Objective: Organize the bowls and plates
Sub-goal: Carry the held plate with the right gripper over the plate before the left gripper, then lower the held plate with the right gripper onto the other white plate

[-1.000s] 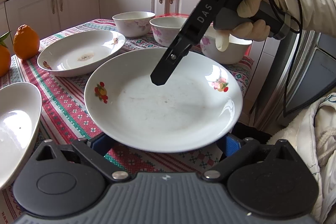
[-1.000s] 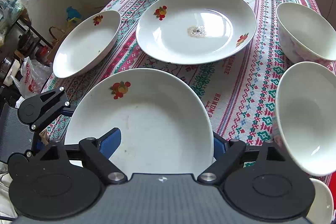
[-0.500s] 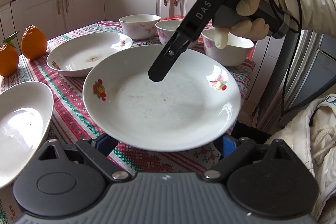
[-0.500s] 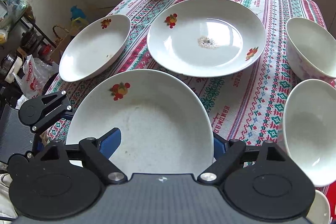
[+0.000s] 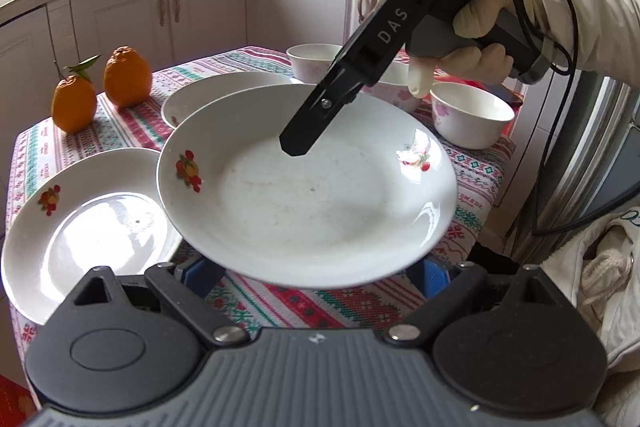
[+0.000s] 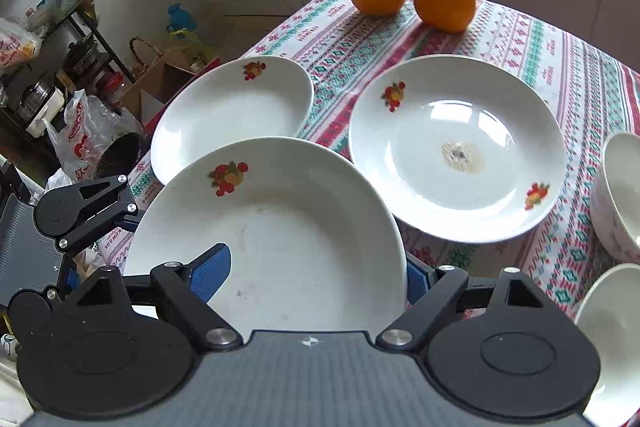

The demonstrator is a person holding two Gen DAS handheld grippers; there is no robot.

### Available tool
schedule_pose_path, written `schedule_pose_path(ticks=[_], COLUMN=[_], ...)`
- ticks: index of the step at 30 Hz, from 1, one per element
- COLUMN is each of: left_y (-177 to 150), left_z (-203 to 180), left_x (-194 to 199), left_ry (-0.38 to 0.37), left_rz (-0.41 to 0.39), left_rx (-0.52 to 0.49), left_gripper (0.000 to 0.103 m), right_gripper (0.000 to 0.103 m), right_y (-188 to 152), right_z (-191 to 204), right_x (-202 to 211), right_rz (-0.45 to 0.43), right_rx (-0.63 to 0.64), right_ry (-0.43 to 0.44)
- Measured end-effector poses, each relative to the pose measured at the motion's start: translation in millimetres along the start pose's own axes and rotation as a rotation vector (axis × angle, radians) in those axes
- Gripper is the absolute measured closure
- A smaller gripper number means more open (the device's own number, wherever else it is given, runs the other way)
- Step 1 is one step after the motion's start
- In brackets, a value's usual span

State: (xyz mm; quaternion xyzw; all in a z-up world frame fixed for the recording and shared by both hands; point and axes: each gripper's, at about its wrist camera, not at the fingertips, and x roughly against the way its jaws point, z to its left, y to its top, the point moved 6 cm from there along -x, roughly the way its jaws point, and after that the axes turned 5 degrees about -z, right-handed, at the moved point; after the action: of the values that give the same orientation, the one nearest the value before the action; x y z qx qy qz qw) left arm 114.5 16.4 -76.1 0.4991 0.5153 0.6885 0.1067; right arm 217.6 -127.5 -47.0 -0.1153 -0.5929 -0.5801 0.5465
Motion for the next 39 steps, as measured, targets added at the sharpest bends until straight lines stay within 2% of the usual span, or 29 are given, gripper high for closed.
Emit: schedule_pose_path(ticks=[11, 17, 26, 39], left_y=[-11.5, -18.0, -21.5, -19.1], left_z=[57.1, 84.1, 107.0, 116.0], left_x=[33.6, 41.7, 40.3, 35.3], left_ry=[0.133, 0.175, 0.184, 0.192], left_rz=[0.012, 0.023, 0.031, 0.036], left_rx=[0.087, 0.129, 0.174, 0.147], left_gripper=[0.008, 0.008, 0.008, 0.007], right_gripper=[0.013, 0.013, 0.013, 0.013], right_y=[60.9, 85.9, 103.9, 107.3], right_z=[43.2, 55.8, 55.9, 45.1], right_x=[-54.4, -83.9, -112.2, -132.4], right_rz=[0.02, 0.034, 0.052, 0.068], right_rx=[0.118, 0.147, 0.149, 0.118], right_ry=[0.095, 0.133, 0.158, 0.153])
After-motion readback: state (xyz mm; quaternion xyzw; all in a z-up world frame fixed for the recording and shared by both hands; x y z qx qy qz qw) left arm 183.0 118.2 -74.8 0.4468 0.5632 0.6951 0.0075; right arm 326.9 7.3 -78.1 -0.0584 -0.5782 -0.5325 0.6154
